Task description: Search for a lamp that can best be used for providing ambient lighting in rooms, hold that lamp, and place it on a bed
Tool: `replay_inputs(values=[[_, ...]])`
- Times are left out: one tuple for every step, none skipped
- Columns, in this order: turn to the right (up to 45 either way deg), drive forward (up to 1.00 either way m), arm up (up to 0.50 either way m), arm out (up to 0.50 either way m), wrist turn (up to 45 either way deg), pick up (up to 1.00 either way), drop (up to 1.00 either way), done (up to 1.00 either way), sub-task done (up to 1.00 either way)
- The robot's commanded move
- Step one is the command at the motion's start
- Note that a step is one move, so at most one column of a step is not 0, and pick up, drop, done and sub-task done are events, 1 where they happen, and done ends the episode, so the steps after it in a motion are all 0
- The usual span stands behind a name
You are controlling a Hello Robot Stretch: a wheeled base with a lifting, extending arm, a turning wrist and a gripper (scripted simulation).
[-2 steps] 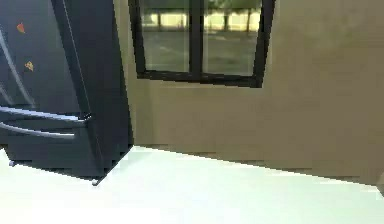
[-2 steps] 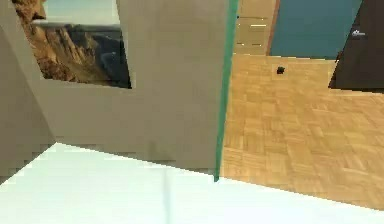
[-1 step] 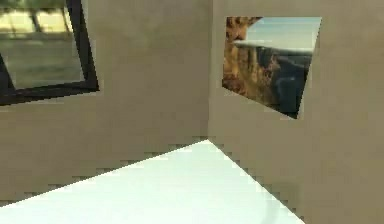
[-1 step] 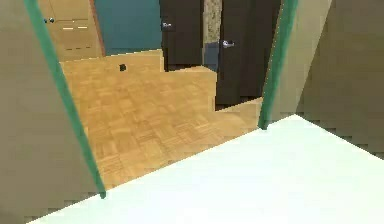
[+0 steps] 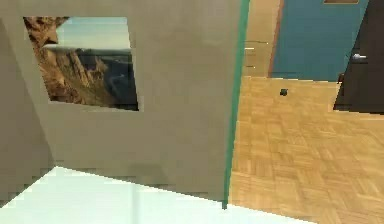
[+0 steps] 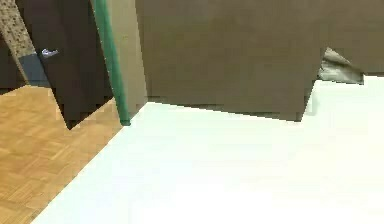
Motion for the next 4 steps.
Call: replay_inputs(values=[[39.0, 0.00, 0.00, 0.00, 0.0, 0.00, 0.00, 0.00, 0.00], [0.0, 1.00, 0.00, 0.00, 0.0, 0.00, 0.00, 0.00, 0.00], [3.0, 0.00, 0.00, 0.00, 0.0, 0.00, 0.00, 0.00, 0.00], [0.0, 0.05, 0.00, 0.00, 0.0, 0.00, 0.00, 0.00, 0.00]])
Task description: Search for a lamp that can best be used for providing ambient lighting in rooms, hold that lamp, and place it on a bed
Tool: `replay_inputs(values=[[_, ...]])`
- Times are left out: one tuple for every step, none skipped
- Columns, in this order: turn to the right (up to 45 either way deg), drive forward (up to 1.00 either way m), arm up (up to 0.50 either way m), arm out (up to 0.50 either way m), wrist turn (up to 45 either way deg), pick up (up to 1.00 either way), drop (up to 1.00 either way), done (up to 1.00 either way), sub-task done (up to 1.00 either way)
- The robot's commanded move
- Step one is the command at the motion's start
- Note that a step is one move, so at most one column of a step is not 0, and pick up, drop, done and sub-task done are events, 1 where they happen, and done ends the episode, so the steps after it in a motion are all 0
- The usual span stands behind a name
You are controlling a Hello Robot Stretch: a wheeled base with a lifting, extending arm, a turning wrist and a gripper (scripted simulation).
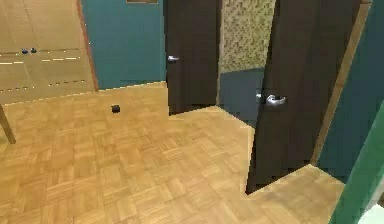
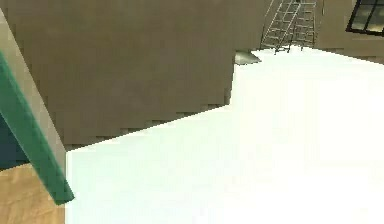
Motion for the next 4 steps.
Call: replay_inputs(values=[[-36.0, 0.00, 0.00, 0.00, 0.0, 0.00, 0.00, 0.00, 0.00], [0.0, 0.95, 0.00, 0.00, 0.0, 0.00, 0.00, 0.00, 0.00], [-45.0, 0.00, 0.00, 0.00, 0.0, 0.00, 0.00, 0.00, 0.00], [-45.0, 0.00, 0.00, 0.00, 0.0, 0.00, 0.00, 0.00, 0.00]])
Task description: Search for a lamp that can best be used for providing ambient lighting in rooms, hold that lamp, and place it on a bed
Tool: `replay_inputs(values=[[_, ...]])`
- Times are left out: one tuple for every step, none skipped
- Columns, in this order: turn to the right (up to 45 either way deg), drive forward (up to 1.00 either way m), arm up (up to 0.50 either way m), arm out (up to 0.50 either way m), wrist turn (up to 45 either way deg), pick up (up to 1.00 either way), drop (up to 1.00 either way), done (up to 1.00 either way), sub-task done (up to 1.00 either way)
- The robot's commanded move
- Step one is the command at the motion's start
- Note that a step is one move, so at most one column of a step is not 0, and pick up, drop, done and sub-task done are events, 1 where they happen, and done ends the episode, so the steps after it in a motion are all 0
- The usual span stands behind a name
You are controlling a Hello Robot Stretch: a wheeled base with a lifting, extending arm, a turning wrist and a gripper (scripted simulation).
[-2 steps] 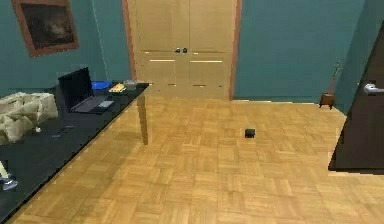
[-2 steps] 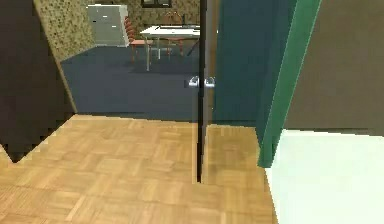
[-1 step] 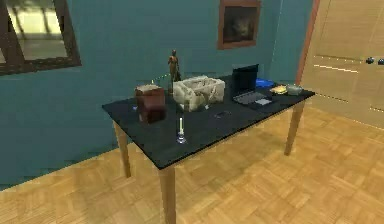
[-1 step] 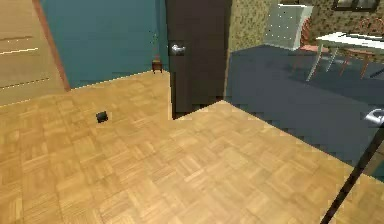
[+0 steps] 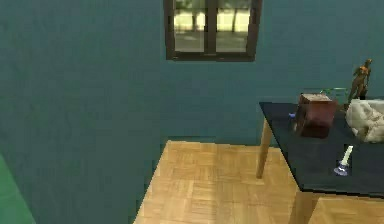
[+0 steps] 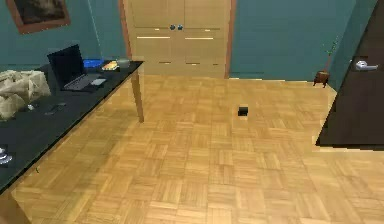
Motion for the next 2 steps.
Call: replay_inputs(values=[[-42.0, 0.00, 0.00, 0.00, 0.0, 0.00, 0.00, 0.00, 0.00], [-6.0, 0.00, 0.00, 0.00, 0.0, 0.00, 0.00, 0.00, 0.00]])
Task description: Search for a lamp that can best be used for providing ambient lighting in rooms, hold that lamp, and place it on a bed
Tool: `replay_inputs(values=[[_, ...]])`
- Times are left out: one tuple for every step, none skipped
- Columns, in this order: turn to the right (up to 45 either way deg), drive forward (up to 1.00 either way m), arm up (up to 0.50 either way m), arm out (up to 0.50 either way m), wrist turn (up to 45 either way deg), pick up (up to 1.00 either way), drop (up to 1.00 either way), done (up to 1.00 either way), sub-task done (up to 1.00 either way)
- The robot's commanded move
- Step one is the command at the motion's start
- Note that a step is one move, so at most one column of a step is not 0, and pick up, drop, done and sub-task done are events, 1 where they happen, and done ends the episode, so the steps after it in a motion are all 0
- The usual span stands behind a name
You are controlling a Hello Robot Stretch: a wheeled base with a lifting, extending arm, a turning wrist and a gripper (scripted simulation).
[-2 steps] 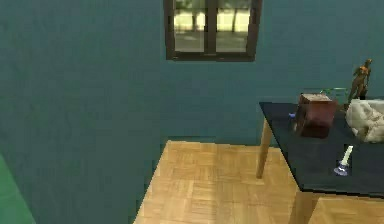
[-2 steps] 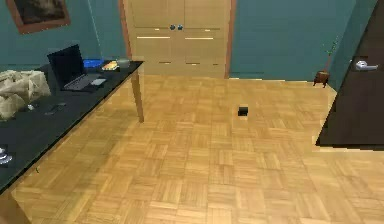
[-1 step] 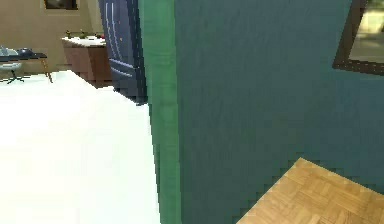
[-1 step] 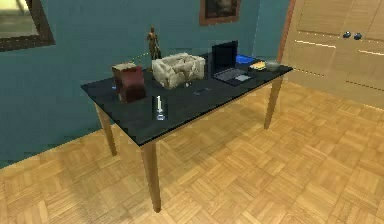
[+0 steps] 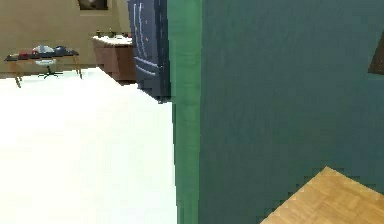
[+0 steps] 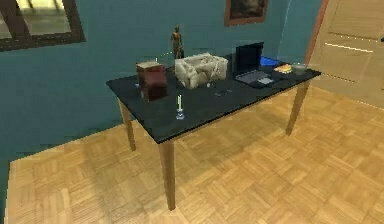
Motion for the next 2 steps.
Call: replay_inputs(values=[[45.0, 0.00, 0.00, 0.00, 0.0, 0.00, 0.00, 0.00, 0.00], [45.0, 0.00, 0.00, 0.00, 0.0, 0.00, 0.00, 0.00, 0.00]])
